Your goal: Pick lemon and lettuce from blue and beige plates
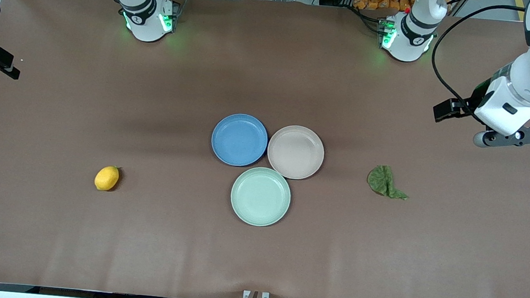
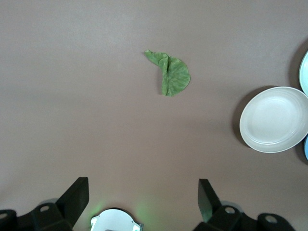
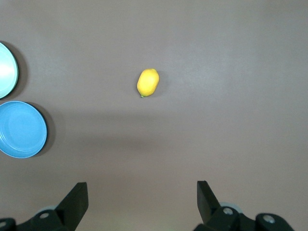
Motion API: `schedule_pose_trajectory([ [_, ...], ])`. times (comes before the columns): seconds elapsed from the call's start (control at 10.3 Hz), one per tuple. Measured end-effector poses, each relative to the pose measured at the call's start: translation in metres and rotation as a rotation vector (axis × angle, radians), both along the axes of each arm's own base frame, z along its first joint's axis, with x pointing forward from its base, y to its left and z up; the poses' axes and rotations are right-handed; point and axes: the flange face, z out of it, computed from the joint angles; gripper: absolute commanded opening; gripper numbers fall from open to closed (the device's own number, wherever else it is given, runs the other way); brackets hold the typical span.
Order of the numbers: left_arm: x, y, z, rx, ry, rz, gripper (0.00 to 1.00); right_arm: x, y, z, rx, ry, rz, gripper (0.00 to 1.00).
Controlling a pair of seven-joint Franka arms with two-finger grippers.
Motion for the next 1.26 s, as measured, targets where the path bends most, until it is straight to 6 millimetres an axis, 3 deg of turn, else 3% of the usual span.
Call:
schedule_pose_trajectory([
  [0.29, 0.005, -0.013, -0.008, -0.004, -0.007, -0.021, 1.0, 0.001, 0.008, -0.001, 0.001, 0.002, 0.014, 1.0],
  [0.68, 0.001, -0.034, -0.005, -0.009, -0.02, -0.057, 1.0, 0.002, 0.009, -0.001, 0.001, 0.001, 0.016, 1.0],
  [1.26, -0.001, -0.04, -0.004, -0.01, -0.023, -0.068, 1.0, 0.002, 0.01, 0.002, 0.0, -0.009, 0.019, 1.0],
])
